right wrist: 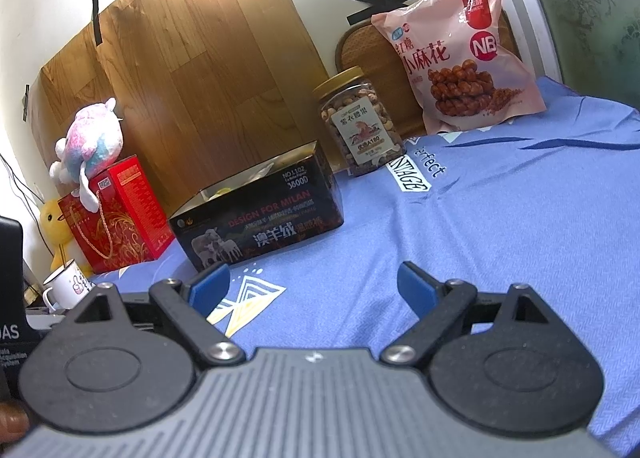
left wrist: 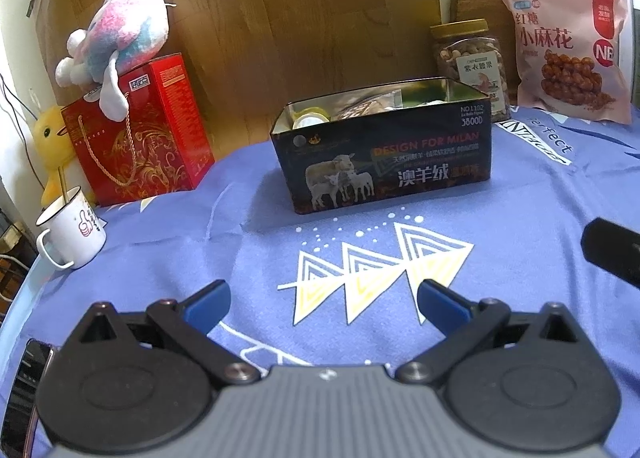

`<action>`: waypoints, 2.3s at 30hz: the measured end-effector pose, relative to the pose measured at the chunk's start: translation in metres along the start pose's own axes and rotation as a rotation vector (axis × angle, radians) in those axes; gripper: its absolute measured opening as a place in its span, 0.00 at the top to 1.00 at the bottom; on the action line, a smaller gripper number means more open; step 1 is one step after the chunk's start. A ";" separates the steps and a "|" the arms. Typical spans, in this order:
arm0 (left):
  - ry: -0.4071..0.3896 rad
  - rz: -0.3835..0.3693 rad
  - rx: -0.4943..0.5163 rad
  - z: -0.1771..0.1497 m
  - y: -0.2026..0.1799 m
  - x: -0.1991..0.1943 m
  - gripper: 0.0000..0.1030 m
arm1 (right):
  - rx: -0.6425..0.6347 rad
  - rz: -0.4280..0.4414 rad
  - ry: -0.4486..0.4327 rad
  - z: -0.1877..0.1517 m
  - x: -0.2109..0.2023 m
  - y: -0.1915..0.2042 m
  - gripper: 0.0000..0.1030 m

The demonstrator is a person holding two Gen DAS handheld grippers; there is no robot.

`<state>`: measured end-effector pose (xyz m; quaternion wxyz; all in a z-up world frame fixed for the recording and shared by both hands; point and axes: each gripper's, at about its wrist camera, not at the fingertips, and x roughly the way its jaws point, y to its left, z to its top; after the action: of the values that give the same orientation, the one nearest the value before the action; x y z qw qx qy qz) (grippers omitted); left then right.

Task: Organize snacks

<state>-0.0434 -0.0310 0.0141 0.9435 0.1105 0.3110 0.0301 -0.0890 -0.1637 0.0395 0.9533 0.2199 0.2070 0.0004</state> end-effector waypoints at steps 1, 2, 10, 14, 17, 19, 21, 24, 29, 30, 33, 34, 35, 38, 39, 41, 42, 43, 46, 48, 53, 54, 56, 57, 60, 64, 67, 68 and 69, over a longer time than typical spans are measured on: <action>0.000 -0.001 0.001 0.000 0.000 0.000 0.00 | 0.000 0.000 0.000 0.000 0.000 0.000 0.10; 0.001 -0.001 0.001 0.000 -0.001 0.000 0.00 | 0.000 0.000 0.000 0.000 0.000 0.000 0.10; 0.010 -0.003 0.005 -0.001 -0.001 0.001 0.00 | -0.001 0.000 0.000 0.000 0.000 0.000 0.10; 0.014 -0.002 0.006 -0.001 -0.002 0.002 0.00 | 0.000 0.001 0.001 0.000 0.000 0.000 0.10; 0.015 0.000 0.007 -0.001 -0.002 0.002 0.00 | -0.001 0.001 0.001 0.000 0.000 0.000 0.10; 0.016 0.001 0.007 -0.001 -0.002 0.003 0.00 | 0.000 0.001 0.001 0.000 0.000 0.000 0.10; 0.018 0.000 0.006 -0.001 -0.001 0.003 0.00 | 0.001 0.001 0.001 -0.001 0.000 0.000 0.10; 0.018 0.000 0.006 -0.001 -0.001 0.003 0.00 | -0.001 0.002 0.001 -0.001 0.000 0.000 0.10; 0.019 0.000 0.005 -0.001 -0.002 0.003 0.00 | -0.001 0.003 0.002 -0.001 0.001 -0.001 0.10; 0.019 0.001 0.005 -0.001 -0.002 0.003 0.00 | -0.001 0.002 0.002 -0.001 0.001 -0.001 0.10; 0.022 -0.002 0.003 -0.002 -0.002 0.003 0.00 | -0.001 0.003 0.002 -0.001 0.001 -0.001 0.10; 0.022 -0.002 0.003 -0.002 -0.002 0.003 0.00 | -0.001 0.003 0.003 -0.001 0.001 -0.001 0.10; 0.022 -0.003 0.003 -0.002 -0.002 0.003 0.00 | -0.001 0.003 0.003 -0.002 0.001 -0.001 0.10; 0.019 -0.004 0.008 -0.002 -0.002 0.003 0.00 | -0.001 0.003 0.003 -0.001 0.001 -0.001 0.10; 0.018 -0.004 0.009 -0.002 -0.003 0.002 0.00 | 0.000 0.003 0.003 -0.001 0.001 -0.001 0.10; 0.018 -0.006 0.009 -0.002 -0.003 0.002 0.00 | -0.001 0.002 0.002 -0.001 0.001 -0.001 0.10; 0.018 -0.006 0.009 -0.002 -0.003 0.002 0.00 | -0.001 0.002 0.002 -0.001 0.001 -0.001 0.10; 0.018 -0.006 0.009 -0.002 -0.003 0.002 0.00 | -0.001 0.003 0.002 -0.001 0.001 -0.001 0.10; 0.018 -0.006 0.008 -0.002 -0.003 0.002 0.00 | -0.001 0.003 0.002 -0.001 0.001 -0.001 0.10; 0.018 -0.006 0.009 -0.002 -0.003 0.002 0.00 | 0.000 0.003 0.003 -0.001 0.001 -0.001 0.10; 0.018 -0.008 0.009 -0.002 -0.003 0.003 0.00 | -0.001 0.003 0.003 -0.001 0.001 -0.001 0.10; 0.018 -0.008 0.009 -0.002 -0.003 0.003 0.00 | -0.001 0.003 0.003 -0.001 0.001 0.000 0.10; 0.019 -0.008 0.009 -0.002 -0.003 0.002 0.00 | -0.001 0.003 0.003 -0.002 0.001 -0.001 0.10; 0.019 -0.009 0.009 -0.002 -0.003 0.002 0.00 | -0.001 0.003 0.004 -0.001 0.001 -0.001 0.10; 0.019 -0.012 0.008 -0.002 -0.002 0.002 0.00 | 0.000 0.003 0.003 -0.002 0.001 -0.001 0.10; 0.015 -0.017 0.008 -0.002 -0.002 0.001 0.00 | 0.000 0.003 0.004 -0.002 0.001 -0.001 0.10; 0.012 -0.019 0.009 -0.001 -0.003 0.001 0.00 | 0.000 0.003 0.003 -0.002 0.001 -0.001 0.10; 0.011 -0.018 0.009 -0.001 -0.003 0.000 0.00 | -0.001 0.003 0.003 -0.001 0.001 -0.001 0.10; 0.011 -0.018 0.009 -0.001 -0.003 0.000 0.00 | -0.001 0.003 0.002 -0.002 0.001 -0.001 0.10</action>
<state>-0.0438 -0.0341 0.0124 0.9415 0.1115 0.3173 0.0207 -0.0885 -0.1641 0.0371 0.9532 0.2199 0.2077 0.0022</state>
